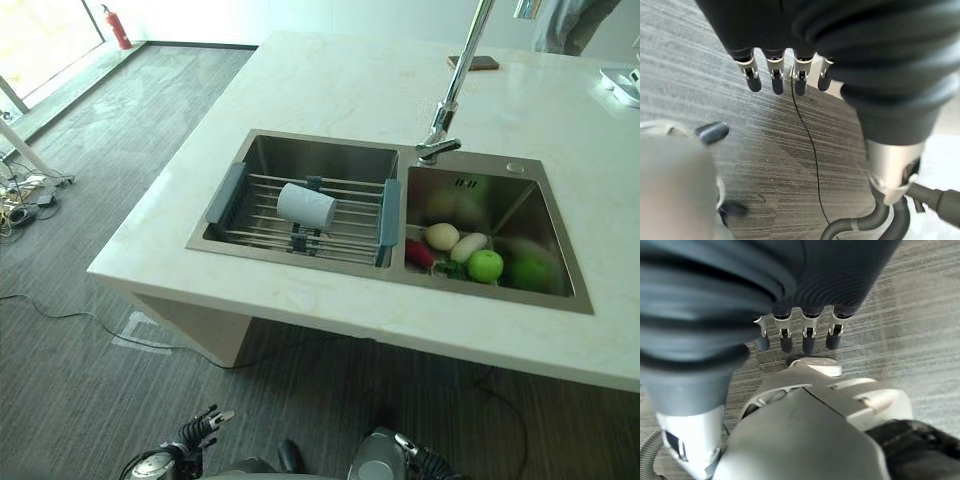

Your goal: Place the dishes in the dishwasher.

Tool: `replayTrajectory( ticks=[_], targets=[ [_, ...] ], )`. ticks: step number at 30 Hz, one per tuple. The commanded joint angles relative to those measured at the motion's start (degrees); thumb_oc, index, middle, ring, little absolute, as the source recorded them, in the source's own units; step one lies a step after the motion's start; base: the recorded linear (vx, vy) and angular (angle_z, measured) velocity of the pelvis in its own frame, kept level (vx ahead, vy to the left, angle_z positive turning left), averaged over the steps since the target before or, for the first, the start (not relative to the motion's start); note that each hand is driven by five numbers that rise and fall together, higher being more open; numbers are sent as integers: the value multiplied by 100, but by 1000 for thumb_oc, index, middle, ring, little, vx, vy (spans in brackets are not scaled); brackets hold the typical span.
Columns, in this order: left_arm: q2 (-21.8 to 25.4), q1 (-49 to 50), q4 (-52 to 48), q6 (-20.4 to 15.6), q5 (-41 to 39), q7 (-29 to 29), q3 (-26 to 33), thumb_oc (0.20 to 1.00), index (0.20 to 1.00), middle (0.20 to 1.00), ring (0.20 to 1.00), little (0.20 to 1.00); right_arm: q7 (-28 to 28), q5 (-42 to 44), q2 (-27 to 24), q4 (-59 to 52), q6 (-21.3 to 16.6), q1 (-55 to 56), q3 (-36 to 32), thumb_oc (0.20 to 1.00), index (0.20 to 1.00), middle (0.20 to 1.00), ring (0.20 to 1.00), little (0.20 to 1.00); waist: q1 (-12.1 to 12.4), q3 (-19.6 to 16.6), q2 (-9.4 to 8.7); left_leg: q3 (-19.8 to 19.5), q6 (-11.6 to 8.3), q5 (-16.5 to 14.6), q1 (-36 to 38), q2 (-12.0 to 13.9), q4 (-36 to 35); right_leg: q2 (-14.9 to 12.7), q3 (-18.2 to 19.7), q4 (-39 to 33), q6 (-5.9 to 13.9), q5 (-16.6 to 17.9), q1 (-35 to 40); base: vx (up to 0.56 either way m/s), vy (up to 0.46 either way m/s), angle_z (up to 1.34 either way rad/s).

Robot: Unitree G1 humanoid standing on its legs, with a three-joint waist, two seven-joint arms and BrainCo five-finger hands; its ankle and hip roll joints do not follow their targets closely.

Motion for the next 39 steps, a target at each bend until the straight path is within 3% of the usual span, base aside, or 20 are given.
replayTrajectory(
  ticks=[1,4,6,7,8,10,13,22,29,32,34,35,39],
  targets=[
    [-55,-220,-131,-100,-369,-8,114,1000,1000,1000,1000,1000,97,-396,-98,93,-43,-130,20,1000,1000,1000,1000,1000,2,2,22,-725,-222,-878,-35,355,997,221,146,-321,171,-356,492,160,-345,-6],
    [-140,-132,-177,-116,-373,-17,139,1000,1000,1000,1000,1000,0,-318,-213,62,15,-139,94,1000,1000,1000,1000,1000,155,41,-107,-1112,-345,-1045,-574,337,2070,318,317,-695,6,-308,804,116,-212,-13],
    [-217,-80,-217,-173,-159,-101,100,1000,1000,1000,1000,1000,-197,69,-338,117,171,-230,65,1000,1000,1000,1000,1000,360,66,-44,-1670,-408,-731,-746,303,1461,490,489,-975,5,-303,949,91,41,-49],
    [-224,-62,-218,-220,-86,-107,70,1000,1000,1000,1000,1000,-207,184,-397,169,234,-279,38,1000,1000,1000,1000,1000,416,64,21,-1920,-515,-380,-730,382,941,589,594,-1055,22,-314,958,153,278,-80],
    [-217,-125,-176,-147,-103,-147,11,1000,1000,1000,1000,1000,-171,192,-485,249,213,-281,-107,1000,1000,1000,1000,1000,414,101,131,-1834,-748,201,-847,720,382,616,582,-1133,57,-418,1110,132,262,-69],
    [-209,-188,-139,-57,5,-143,-7,1000,1000,1000,1000,1000,-186,206,-464,257,209,-265,-159,1000,1000,1000,1000,1000,373,66,155,-1680,-781,291,-774,822,194,539,464,-1109,91,-437,1126,83,215,-44],
    [-181,-252,-88,-8,177,-107,-58,1000,1000,1000,1000,1000,-145,343,-409,292,160,-195,-225,1000,1000,1000,1000,1000,319,14,182,-1620,-772,305,-631,862,-11,444,390,-1017,125,-455,1092,58,169,-22],
    [-74,-158,171,108,115,-123,44,1000,1000,1000,1000,1000,-21,22,-156,368,-107,-68,-149,1000,1000,1000,1000,1000,309,-147,176,-1505,-605,107,-117,619,-407,252,396,-1088,313,-348,1258,64,92,-3],
    [-55,-162,160,170,-380,-92,210,1000,1000,1000,1000,1000,-70,8,-142,304,-35,-69,-161,1000,1000,1000,1000,1000,347,-164,96,-1395,-516,-24,5,536,-411,177,386,-1302,410,-163,1293,3,22,-11],
    [-59,-128,181,404,-587,3,313,1000,1000,1000,1000,1000,-65,102,-99,268,-57,-47,-157,1000,1000,1000,1000,1000,388,-150,71,-1398,-461,-58,17,509,-382,156,375,-1232,413,-187,1288,0,0,0],
    [-61,-44,263,907,-1198,389,535,1000,1000,1000,1000,1000,-70,129,-99,237,-41,-17,-209,1000,1000,1000,1000,1000,424,-129,70,-1433,-448,-82,4,490,-348,150,344,-1234,407,-197,1303,0,0,0],
    [-69,5,357,990,-1441,627,714,1000,1000,1000,1000,1000,-76,83,-96,244,-49,-4,-243,1000,1000,1000,1000,1000,438,-129,73,-1455,-449,-81,5,482,-348,149,327,-1237,401,-198,1310,0,0,0],
    [36,236,657,842,-3437,1253,1751,1000,1000,1000,1000,1000,-88,90,-117,285,-91,33,-405,1000,1000,1000,1000,1000,496,-150,100,-1502,-478,-80,45,471,-383,133,254,-1306,383,-223,1397,55,8,9]
  ],
)
